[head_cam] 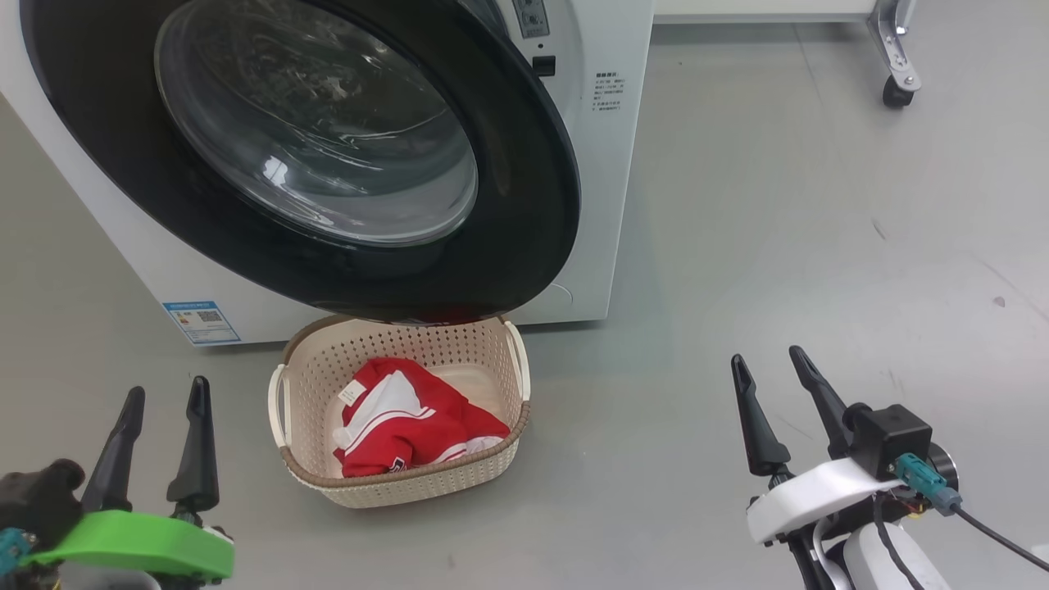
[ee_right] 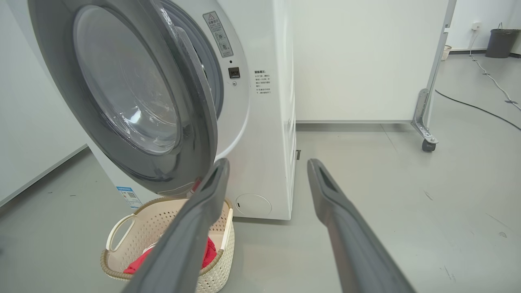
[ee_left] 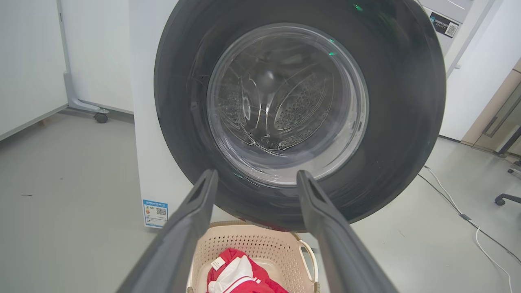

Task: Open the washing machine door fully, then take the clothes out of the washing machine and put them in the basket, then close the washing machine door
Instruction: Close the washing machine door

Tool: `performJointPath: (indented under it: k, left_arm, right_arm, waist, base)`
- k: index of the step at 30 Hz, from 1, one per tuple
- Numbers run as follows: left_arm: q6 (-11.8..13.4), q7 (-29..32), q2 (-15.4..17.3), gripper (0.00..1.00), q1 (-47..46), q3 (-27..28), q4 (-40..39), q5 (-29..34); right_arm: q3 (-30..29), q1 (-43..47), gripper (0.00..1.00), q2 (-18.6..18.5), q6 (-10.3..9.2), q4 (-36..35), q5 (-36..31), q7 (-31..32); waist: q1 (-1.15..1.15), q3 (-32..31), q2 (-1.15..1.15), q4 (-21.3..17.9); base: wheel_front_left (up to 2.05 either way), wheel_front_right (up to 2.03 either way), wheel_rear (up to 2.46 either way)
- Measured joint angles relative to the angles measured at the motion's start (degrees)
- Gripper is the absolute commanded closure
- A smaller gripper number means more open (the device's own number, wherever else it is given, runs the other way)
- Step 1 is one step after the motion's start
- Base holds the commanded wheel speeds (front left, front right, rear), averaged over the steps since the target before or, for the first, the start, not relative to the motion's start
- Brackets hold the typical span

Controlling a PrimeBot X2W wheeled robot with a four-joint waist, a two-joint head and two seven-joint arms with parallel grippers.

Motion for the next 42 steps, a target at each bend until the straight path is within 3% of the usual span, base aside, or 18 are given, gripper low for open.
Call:
performJointPath:
  k: [18, 42]
  left_arm:
    - [8.6, -4.4, -1.3, 0.00, 5.2, -7.1, 1.6, 12.6]
    - [10.2, -5.3, -4.3, 0.00, 6.8, -8.1, 1.8, 16.7]
  right_arm:
    - [0.4, 4.4, 0.00, 0.0, -0.51, 0.3, -0.8, 0.0]
    - [0.7, 4.4, 0.00, 0.0, -0.51, 0.5, -1.6, 0.0]
  waist:
    - [0.00, -2.8, 0.00, 0.5]
    - [0.00, -2.8, 0.00, 0.4]
  base:
    - [0.00, 0.00, 0.00]
    - [0.00, 0.00, 0.00]
